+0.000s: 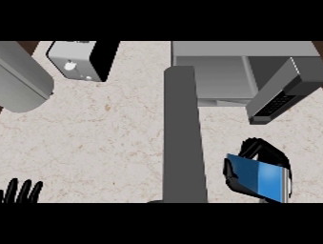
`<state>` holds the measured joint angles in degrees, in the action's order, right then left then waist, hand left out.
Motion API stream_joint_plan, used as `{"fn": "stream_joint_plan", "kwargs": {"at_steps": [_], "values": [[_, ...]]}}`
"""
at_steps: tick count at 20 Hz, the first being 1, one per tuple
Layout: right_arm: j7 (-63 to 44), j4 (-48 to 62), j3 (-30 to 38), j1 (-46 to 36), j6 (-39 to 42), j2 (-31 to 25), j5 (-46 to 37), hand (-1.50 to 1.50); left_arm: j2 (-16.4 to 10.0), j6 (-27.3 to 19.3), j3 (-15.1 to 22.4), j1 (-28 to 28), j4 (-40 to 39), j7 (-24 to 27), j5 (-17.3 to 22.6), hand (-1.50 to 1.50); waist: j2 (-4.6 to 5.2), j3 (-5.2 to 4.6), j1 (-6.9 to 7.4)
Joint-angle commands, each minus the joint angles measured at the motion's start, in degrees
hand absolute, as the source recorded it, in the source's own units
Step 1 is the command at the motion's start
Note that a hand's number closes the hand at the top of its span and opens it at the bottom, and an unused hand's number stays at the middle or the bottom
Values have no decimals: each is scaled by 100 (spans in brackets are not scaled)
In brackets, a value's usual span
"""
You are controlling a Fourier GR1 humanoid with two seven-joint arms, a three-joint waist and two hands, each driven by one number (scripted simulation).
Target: Pick up the milk, place it into the microwave and close the microwave
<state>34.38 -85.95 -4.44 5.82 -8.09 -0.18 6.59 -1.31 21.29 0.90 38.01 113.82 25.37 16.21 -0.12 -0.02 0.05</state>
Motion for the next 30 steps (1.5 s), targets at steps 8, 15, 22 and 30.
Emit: {"fn": "stream_joint_plan", "kwargs": {"at_steps": [8, 15, 22, 30], "values": [[-440, 1299, 10, -1717, -957, 17, -257, 150, -191, 181, -427, -87, -262, 49, 278, -150, 19, 3, 70], [-259, 3048, -28, -2801, -1911, 17, -431, 150, -60, 134, -206, 16, 70, -123, 174, -150, 36, 7, 119], [286, 4931, 675, -4197, -1861, 15, 244, 150, -434, 446, -740, 29, 19, -261, 692, -150, 73, 13, 240], [680, 6771, 1062, -5105, -2419, -331, -240, 150, -323, 400, -698, -431, -390, -165, 490, -150, 120, 12, 290]]}}
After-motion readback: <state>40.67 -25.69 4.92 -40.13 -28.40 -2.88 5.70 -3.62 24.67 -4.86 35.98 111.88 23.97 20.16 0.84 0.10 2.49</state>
